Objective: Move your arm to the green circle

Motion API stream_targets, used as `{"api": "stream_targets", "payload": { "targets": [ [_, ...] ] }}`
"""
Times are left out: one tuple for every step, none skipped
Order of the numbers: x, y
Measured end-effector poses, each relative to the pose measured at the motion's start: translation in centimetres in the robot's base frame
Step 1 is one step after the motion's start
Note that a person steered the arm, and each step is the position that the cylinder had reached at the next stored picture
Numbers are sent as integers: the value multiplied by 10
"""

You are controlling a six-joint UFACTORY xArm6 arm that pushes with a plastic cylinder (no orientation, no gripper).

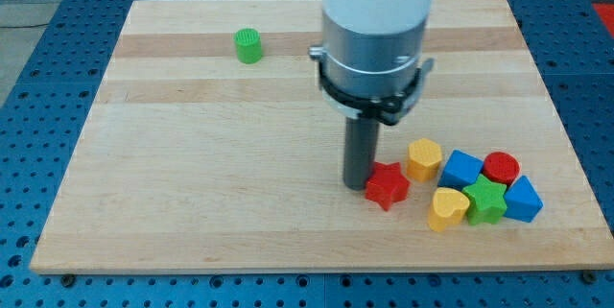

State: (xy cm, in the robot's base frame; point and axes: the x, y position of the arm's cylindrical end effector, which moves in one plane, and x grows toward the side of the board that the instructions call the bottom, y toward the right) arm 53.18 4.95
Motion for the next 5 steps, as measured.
{"api": "stream_targets", "payload": {
  "targets": [
    [0,27],
    [0,40],
    [0,31],
    [-1,-13],
    [-26,-63]
  ]
}}
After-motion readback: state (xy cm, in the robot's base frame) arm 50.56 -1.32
